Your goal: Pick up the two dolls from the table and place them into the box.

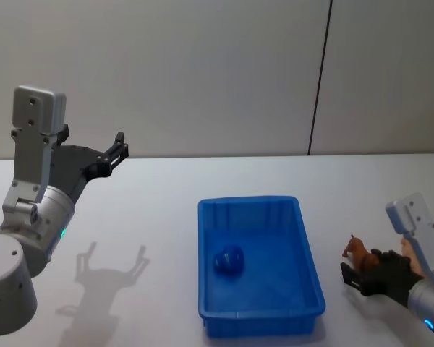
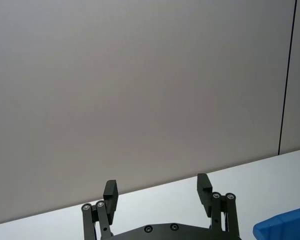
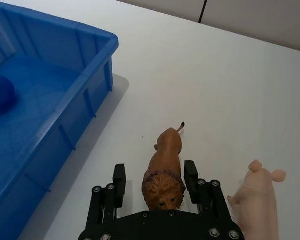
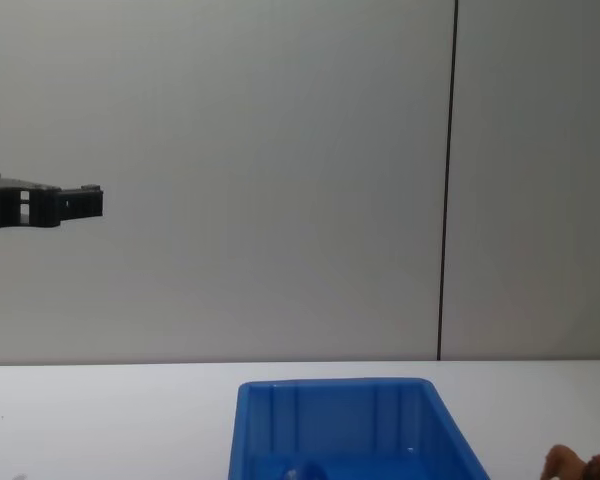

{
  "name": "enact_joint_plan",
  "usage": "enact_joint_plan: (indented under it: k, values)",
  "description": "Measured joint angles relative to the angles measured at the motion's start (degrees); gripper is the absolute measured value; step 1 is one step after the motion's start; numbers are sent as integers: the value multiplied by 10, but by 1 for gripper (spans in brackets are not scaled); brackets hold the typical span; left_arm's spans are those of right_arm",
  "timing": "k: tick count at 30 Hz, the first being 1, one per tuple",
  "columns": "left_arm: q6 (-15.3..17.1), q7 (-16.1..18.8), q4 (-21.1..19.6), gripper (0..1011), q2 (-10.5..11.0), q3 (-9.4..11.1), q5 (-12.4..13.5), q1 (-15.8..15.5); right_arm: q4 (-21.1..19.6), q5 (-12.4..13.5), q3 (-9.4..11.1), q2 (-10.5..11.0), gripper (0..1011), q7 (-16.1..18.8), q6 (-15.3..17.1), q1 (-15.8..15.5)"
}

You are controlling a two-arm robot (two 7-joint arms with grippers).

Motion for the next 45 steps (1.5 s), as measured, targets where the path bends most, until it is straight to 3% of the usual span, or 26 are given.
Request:
enact_joint_plan:
  k: [8, 11, 21, 33, 45]
  values:
    - [0, 0, 0, 1003, 0, 0, 0, 0, 5, -3, -1, -3, 480, 2, 1, 4]
    - [0, 0, 0, 1003, 0, 0, 0, 0, 5, -4, -1, -2, 438, 2, 0, 4]
    - [0, 0, 0, 1003, 0, 0, 0, 0, -4, -14, 1, 0, 437, -11, -28, 2]
    - [0, 0, 0, 1003, 0, 0, 0, 0, -26, -36, 3, 1, 437, -23, -89, 5]
    - [0, 0, 0, 1003, 0, 0, 0, 0, -48, -36, -1, -7, 437, 24, -142, 24]
